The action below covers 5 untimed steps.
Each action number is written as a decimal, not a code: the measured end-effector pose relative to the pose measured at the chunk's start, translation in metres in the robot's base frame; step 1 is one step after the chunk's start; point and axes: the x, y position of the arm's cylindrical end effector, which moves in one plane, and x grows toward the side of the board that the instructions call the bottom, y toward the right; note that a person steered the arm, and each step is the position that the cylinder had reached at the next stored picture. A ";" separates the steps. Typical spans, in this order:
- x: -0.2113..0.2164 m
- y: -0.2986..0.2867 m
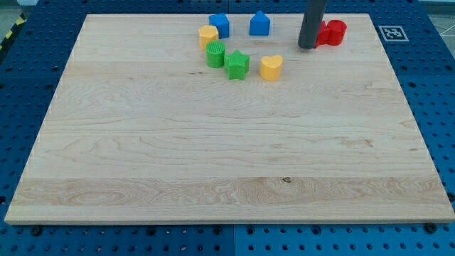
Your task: Nudge the yellow hexagon a bit left
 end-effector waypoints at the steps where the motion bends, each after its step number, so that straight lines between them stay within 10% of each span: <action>1: 0.000 -0.016; 5: -0.002 -0.112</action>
